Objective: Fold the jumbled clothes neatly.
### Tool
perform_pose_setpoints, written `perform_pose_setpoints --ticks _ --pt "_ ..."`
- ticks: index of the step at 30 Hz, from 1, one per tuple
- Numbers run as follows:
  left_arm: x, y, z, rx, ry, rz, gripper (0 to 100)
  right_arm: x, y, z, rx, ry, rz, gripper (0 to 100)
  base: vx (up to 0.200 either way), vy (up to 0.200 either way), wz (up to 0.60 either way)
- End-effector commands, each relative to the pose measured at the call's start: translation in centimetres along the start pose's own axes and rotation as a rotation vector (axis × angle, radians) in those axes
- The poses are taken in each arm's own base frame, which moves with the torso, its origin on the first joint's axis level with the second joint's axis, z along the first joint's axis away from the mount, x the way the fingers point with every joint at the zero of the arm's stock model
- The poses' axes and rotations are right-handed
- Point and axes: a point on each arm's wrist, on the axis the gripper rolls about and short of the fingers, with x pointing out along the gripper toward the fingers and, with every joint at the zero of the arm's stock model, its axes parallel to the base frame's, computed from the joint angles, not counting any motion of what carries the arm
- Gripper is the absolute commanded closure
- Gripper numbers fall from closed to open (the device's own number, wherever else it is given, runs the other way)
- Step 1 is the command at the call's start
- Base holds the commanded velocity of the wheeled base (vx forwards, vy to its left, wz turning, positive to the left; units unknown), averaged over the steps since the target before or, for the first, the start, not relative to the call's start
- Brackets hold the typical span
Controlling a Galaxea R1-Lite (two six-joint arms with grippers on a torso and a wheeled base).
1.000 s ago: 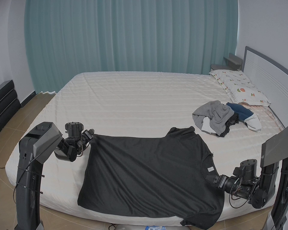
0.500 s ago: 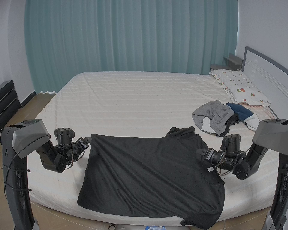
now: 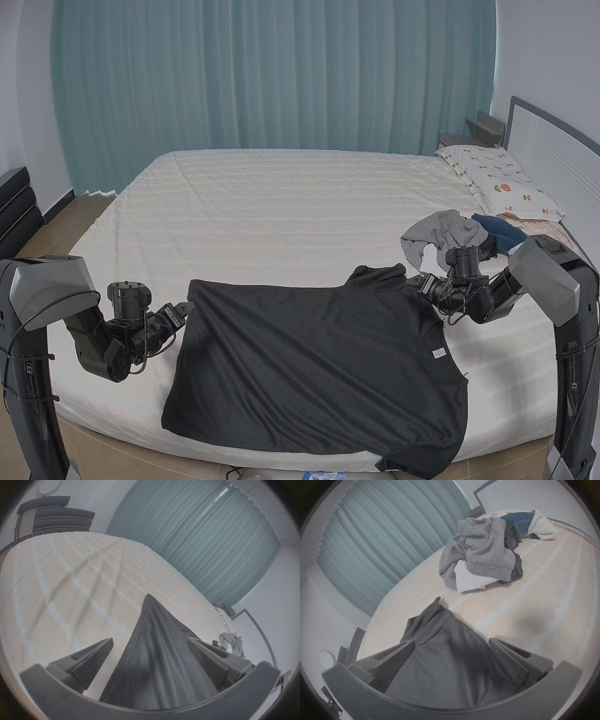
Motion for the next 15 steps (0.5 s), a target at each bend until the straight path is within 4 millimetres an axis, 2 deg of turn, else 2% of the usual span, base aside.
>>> perform_pose_setpoints --ticks 1,8,13,14,15 --pt "-0.2 0.0 -1.4 0.012 0.033 0.009 0 3.6 -1.7 -1.4 -0.013 0.008 -0.017 0 0.0 0.0 0.0" --pt "0.0 0.2 -1.6 0.012 0.041 0.018 0 4.9 -1.1 0.4 -0.008 -0.077 0.021 0 0.0 0.0 0.0" --pt "0.0 0.3 -1.6 0.01 0.04 0.018 0 5.6 -1.0 0.1 -0.013 -0.077 0.025 0 0.0 0.0 0.0" --pt "0.0 0.3 -1.6 0.01 0.04 0.018 0 5.7 -1.0 -0.1 -0.018 -0.071 0.024 100 0.0 0.0 0.0" --pt "0.0 0.3 -1.6 0.01 0.041 0.02 0 5.7 -1.1 -0.2 -0.021 -0.068 0.022 100 0.0 0.0 0.0"
